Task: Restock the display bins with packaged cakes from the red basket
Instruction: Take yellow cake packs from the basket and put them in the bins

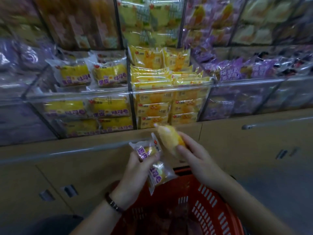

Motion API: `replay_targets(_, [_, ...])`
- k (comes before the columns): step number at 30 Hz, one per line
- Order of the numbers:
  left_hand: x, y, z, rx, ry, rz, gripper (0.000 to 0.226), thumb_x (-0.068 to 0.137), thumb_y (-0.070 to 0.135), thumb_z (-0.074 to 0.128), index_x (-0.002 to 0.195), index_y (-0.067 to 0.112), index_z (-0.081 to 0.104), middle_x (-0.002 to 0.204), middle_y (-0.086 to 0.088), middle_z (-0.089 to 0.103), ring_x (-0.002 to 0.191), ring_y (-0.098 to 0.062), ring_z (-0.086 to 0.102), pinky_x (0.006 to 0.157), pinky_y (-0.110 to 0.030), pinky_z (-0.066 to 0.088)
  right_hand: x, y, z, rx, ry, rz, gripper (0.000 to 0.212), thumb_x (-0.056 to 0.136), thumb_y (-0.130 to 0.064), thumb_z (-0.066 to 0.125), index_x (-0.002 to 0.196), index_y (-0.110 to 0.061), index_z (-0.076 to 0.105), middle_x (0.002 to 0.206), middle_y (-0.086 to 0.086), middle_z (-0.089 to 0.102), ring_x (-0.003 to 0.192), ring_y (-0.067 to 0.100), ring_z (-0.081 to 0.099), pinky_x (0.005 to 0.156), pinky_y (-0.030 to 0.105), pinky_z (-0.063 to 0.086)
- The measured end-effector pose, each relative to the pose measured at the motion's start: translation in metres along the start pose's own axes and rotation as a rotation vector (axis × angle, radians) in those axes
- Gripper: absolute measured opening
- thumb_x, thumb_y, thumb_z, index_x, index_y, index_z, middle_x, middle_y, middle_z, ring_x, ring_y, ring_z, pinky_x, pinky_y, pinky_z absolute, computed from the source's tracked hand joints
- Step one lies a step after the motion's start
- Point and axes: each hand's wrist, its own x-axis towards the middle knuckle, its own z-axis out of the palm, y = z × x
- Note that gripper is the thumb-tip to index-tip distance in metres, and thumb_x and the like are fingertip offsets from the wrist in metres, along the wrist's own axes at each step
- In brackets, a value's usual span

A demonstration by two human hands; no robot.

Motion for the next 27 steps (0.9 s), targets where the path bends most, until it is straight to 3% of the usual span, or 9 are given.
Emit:
replay_targets(2, [-0.001,0.01,0.005,-0.069,-0.032,0.06,0.05,0.095,0.044,0.071,0.134,0.016,0.057,0.123,-0.016,0.074,0.106,-0.033,0.074,0.061,-0.03,0.059,0.003,-0.008,0.006,-0.231,0.063,-0.112,0.067,0.088,-0.06,0.067,0.151,-0.042,0.049,0.131,-0.018,0.057,0.12,0.005,0.057,0.099,0.038,0.053])
replay_targets(5, [-0.004,0.023,0.007,-0.064,-0.024,0.131,0.088,0.072,0.065,0.084,0.14,0.021,0.049,0.125,-0.015,0.072,0.104,-0.031,0.074,0.062,-0.026,0.06,0.004,-0.034,0.009,-0.332,0.249,-0.226,0.068,0.075,-0.065,0.077,0.135,-0.038,0.062,0.116,-0.016,0.058,0.111,0.011,0.056,0.094,0.039,0.052])
replay_targets(7, [-0.006,0.031,0.007,-0.041,-0.009,0.205,0.074,0.081,0.053,0.084,0.139,0.021,0.052,0.121,-0.019,0.073,0.093,-0.028,0.076,0.062,-0.029,0.061,0.003,-0.048,0.006,-0.443,0.299,-0.299,0.071,0.067,-0.07,0.08,0.127,-0.035,0.066,0.109,-0.015,0.058,0.107,0.014,0.053,0.091,0.035,0.05])
replay_targets(9, [-0.008,0.042,0.008,-0.092,-0.01,0.221,0.058,0.089,0.039,0.077,0.138,0.018,0.055,0.122,-0.019,0.073,0.102,-0.035,0.075,0.077,-0.048,0.064,0.003,-0.057,-0.001,-0.423,0.278,-0.314,0.075,0.065,-0.074,0.081,0.127,-0.035,0.066,0.11,-0.015,0.056,0.109,0.012,0.054,0.091,0.028,0.048])
replay_targets(11, [-0.009,0.054,0.007,-0.129,-0.011,0.238,0.053,0.091,0.03,0.074,0.139,0.017,0.054,0.125,-0.018,0.073,0.113,-0.039,0.072,0.092,-0.062,0.058,0.0,-0.069,-0.007,-0.247,0.207,-0.292,0.064,0.074,-0.064,0.081,0.131,-0.038,0.065,0.118,-0.014,0.057,0.115,0.007,0.058,0.093,0.024,0.05])
replay_targets(14, [-0.007,0.073,0.004,-0.107,-0.002,0.272,0.053,0.091,0.03,0.078,0.138,0.021,0.054,0.124,-0.017,0.073,0.111,-0.042,0.072,0.091,-0.073,0.053,0.005,-0.086,-0.019,-0.058,0.149,-0.3,0.046,0.088,-0.04,0.075,0.133,-0.034,0.067,0.122,-0.011,0.067,0.115,0.008,0.064,0.092,0.03,0.057])
replay_targets(18, [-0.005,0.099,0.002,-0.064,-0.004,0.304,0.057,0.085,0.029,0.076,0.136,0.017,0.053,0.121,-0.014,0.076,0.11,-0.035,0.074,0.094,-0.065,0.056,0.018,-0.112,-0.033,-0.031,0.062,-0.314,0.055,0.088,-0.028,0.08,0.14,-0.035,0.062,0.116,-0.009,0.074,0.109,0.014,0.071,0.089,0.041,0.061])
replay_targets(23, [-0.005,0.132,-0.004,0.06,-0.037,0.356,0.057,0.086,0.03,0.076,0.136,0.012,0.054,0.118,-0.01,0.077,0.108,-0.029,0.076,0.093,-0.056,0.06,0.041,-0.148,-0.047,-0.067,0.026,-0.375,0.041,0.091,-0.022,0.082,0.127,-0.034,0.067,0.105,-0.004,0.074,0.093,0.013,0.074,0.075,0.035,0.063])
replay_targets(27, [-0.003,0.166,-0.014,0.222,-0.133,0.389,0.052,0.085,0.027,0.075,0.13,0.015,0.05,0.113,-0.003,0.078,0.105,-0.019,0.077,0.085,-0.039,0.064,0.061,-0.17,-0.067,-0.212,0.065,-0.406,0.042,0.089,-0.024,0.084,0.125,-0.037,0.068,0.097,-0.017,0.066,0.087,0.006,0.065,0.075,0.034,0.059])
